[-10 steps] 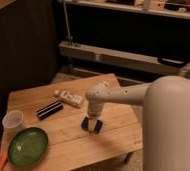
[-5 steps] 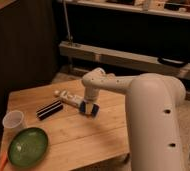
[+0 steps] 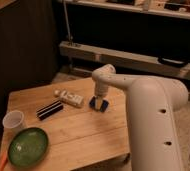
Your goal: Wipe the white sponge on the table
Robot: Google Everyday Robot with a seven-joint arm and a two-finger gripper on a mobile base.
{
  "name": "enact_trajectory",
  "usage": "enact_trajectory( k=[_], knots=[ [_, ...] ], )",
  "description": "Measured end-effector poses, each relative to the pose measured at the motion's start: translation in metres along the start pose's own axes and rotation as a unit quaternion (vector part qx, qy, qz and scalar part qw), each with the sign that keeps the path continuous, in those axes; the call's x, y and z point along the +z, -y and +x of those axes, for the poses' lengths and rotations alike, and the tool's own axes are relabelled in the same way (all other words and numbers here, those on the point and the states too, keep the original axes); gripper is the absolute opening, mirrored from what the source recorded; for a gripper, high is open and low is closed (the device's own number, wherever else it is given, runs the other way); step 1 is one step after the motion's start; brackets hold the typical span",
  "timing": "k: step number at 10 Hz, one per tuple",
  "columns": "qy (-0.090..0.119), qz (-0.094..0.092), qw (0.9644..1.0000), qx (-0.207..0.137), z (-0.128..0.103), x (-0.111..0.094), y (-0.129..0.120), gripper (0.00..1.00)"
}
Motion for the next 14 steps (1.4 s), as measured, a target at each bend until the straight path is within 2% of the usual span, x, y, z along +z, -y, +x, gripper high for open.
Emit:
enact_trajectory(
  k=[3,4,7,9,10,12,14],
  knots=[
    [-0.023,0.009,0.9991,0.034,0.054,-0.011,0.013,0.06],
    [-0.035,0.007,0.9985,0.041,0.072,-0.011,0.008,0.06],
    [-0.056,-0.010,0.9971,0.050,0.096,-0.005,-0.021,0.06],
    [-0.060,-0.012,0.9965,0.057,0.118,-0.012,-0.035,0.06],
    [-0.063,-0.016,0.9961,0.061,0.132,-0.023,-0.046,0.06],
    [-0.062,-0.028,0.9962,0.055,0.135,-0.032,-0.071,0.06],
    [-0.052,-0.043,0.9970,0.037,0.122,-0.033,-0.103,0.06]
  ],
)
